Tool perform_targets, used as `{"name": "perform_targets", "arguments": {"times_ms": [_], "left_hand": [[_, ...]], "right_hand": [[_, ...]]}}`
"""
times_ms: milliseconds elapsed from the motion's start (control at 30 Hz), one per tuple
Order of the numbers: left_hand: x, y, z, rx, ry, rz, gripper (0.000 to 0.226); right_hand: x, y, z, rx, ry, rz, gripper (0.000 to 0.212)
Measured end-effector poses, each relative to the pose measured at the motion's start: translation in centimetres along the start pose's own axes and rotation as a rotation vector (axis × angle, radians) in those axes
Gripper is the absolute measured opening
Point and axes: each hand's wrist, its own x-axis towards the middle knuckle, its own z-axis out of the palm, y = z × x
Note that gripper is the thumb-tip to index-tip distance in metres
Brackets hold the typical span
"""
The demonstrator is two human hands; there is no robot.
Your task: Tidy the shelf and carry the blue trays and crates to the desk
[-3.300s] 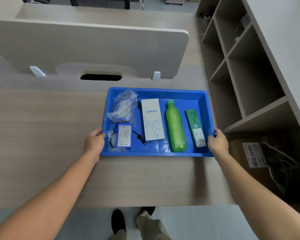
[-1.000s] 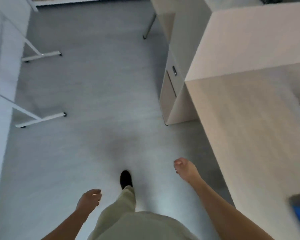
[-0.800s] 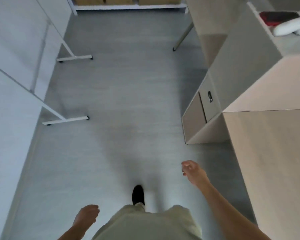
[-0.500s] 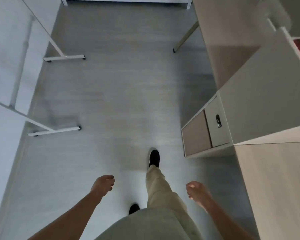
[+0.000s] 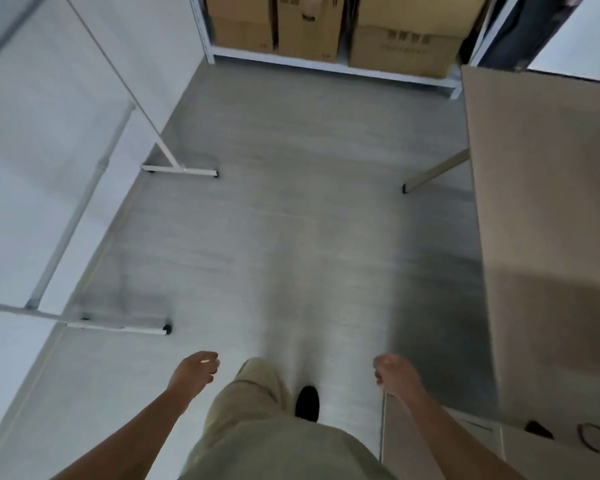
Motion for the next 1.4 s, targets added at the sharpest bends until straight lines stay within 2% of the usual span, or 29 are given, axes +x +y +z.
{"name": "perform_targets", "arguments": {"times_ms": [167,267,333,400,467,533,733,867,933,1033,1167,1267,1400], "left_hand": [[7.0,5.9,-1.6,-0.024,0.055,-0.169,0.019],[12.4,12.8,-2.9,-0.044,0.049,-0.251,0.027],[15.4,19.1,-3.6,-0.005,0.0,-0.252,0.02],[18.9,25.7,-4.0,-0.003,-0.007,-0.204,0.008],[22.5,33.6,-3.7,-0.024,0.011,-0.133,0.019],[25.1,43.4,-2.5,0.034,0.013,-0.037,0.018],[33.6,69.3,3.1,0.089,-0.061,0.218,0.021],[39.7,81.0,5.9,0.1,-0.064,0.225,0.02],[42.5,84.7,6.3,0.105,-0.052,0.168,0.018],[44.8,89.5,5.9,0.065,0.012,0.026,0.017],[48.0,95.7,4.4,-0.029,0.084,-0.147,0.012],[50.7,100.8,3.3,-0.073,0.12,-0.174,0.015],[55.8,109.3,2.1,-0.102,0.134,-0.161,0.016]], "right_hand": [[14.6,-17.8,-5.5,0.043,0.085,-0.155,0.017],[20.4,-27.7,-8.4,0.139,0.142,-0.189,0.013],[23.5,-32.3,-10.4,0.148,0.153,-0.175,0.01],[26.7,-35.4,-12.5,0.116,0.128,-0.126,0.009],[30.3,-37.4,-14.3,0.085,0.099,-0.079,0.012],[31.8,-40.1,-15.8,0.061,0.104,-0.038,0.02],[39.2,-45.6,-20.9,0.109,0.058,0.142,0.013],[46.9,-51.4,-25.6,0.175,0.038,0.21,0.022],[51.3,-55.8,-28.7,0.189,0.027,0.227,0.012],[56.9,-64.2,-33.5,0.241,-0.007,0.26,0.015],[64.0,-78.7,-39.4,0.171,0.0,0.121,0.043],[67.6,-91.0,-43.0,0.056,0.065,-0.019,0.019],[73.5,-105.4,-46.8,0.039,0.114,-0.2,0.01]]}}
